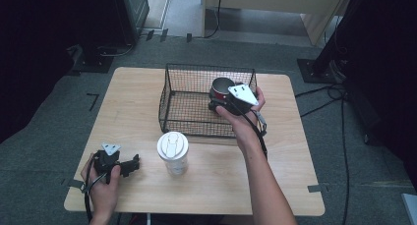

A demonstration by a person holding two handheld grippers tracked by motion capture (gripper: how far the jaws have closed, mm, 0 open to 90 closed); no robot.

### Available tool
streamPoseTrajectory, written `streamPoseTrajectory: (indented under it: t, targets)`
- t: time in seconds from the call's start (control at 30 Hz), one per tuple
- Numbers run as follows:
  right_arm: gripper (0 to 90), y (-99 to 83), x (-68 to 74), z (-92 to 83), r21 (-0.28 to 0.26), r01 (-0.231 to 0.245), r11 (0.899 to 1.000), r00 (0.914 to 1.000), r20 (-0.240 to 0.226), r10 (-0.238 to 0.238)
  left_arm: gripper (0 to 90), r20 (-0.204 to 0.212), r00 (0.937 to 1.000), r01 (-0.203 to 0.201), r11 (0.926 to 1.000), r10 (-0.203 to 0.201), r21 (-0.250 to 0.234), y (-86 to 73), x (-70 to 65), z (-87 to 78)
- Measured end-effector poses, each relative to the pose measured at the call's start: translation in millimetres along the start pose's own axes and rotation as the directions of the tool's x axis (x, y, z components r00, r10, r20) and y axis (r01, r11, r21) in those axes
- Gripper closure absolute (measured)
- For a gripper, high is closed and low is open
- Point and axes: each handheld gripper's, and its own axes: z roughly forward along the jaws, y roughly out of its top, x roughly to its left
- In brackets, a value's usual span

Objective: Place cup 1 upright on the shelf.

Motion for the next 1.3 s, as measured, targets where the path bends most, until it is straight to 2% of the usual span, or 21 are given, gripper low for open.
streamPoseTrajectory:
  t: [0.13, 0.23, 0.33, 0.37, 0.5, 0.6, 0.63, 0.73, 0.93, 1.03, 1.3]
  targets:
    - [0.0, -4.5, -0.4, -12.1, 0.014, -0.014, 1.000, 0.9998, -0.012, 0.014, 0.0, 0.000, 1.0000, 0.000, 1.0000, 0.000, 0.000, 0.0, 0.0, 0.0]
    - [0.0, -7.9, 0.4, -31.9, 0.015, -0.019, 1.000, 0.9996, -0.020, 0.019, 0.0, 0.000, 1.0000, 0.000, 1.0000, 0.000, 0.000, 0.1, 0.0, 0.0]
    - [0.0, -10.3, 0.7, -40.3, 0.013, -0.019, 1.000, 0.9994, -0.028, 0.019, 0.0, 0.000, 1.0000, -0.001, 1.0000, 0.001, 0.001, 0.1, 0.0, -0.1]
    - [0.0, -14.4, 0.7, -50.5, 0.014, -0.026, 1.000, 0.9992, -0.030, 0.026, 0.0, 0.000, 1.0000, -0.001, 1.0000, 0.001, 0.001, 0.1, 0.0, -0.1]
    - [0.0, -20.1, 0.6, -62.3, 0.014, -0.022, 1.000, 0.9992, -0.034, 0.023, 0.0, 0.000, 1.0000, -0.001, 1.0000, 0.001, 0.001, 0.1, 0.0, -0.1]
    - [0.0, -29.7, 0.6, -78.3, 0.013, -0.001, 1.000, 0.9993, -0.037, 0.001, 0.0, 0.000, 1.0000, 0.000, 1.0000, 0.000, 0.000, 0.0, 0.0, 0.0]
    - [0.0, -29.7, 0.6, -78.3, 0.013, -0.001, 1.000, 0.9993, -0.037, 0.001, 0.0, 0.000, 1.0000, 0.000, 1.0000, 0.000, 0.000, 0.0, 0.0, 0.0]
    - [0.0, -40.0, 2.2, -94.4, 0.012, -0.007, 1.000, 0.9986, -0.052, 0.008, 0.0, 0.000, 1.0000, 0.000, 1.0000, 0.000, 0.000, 0.0, 0.0, 0.0]
    - [0.0, -50.5, 6.7, -110.0, 0.008, 0.006, 1.000, 0.9974, -0.072, -0.005, 0.0, 0.000, 1.0000, 0.000, 1.0000, 0.000, -0.001, 0.0, -0.1, 0.0]
    - [0.0, -62.0, 11.7, -121.2, 0.011, 0.033, 0.999, 0.9961, -0.082, -0.032, 0.0, 0.000, 1.0000, 0.001, 1.0000, -0.001, -0.001, 0.0, -0.1, 0.1]
    - [0.0, -81.7, 17.5, -135.6, 0.021, 0.020, 1.000, 0.9948, -0.100, -0.018, 0.0, 0.000, 1.0000, -0.001, 1.0000, 0.001, -0.001, -0.1, 0.0, 0.0]
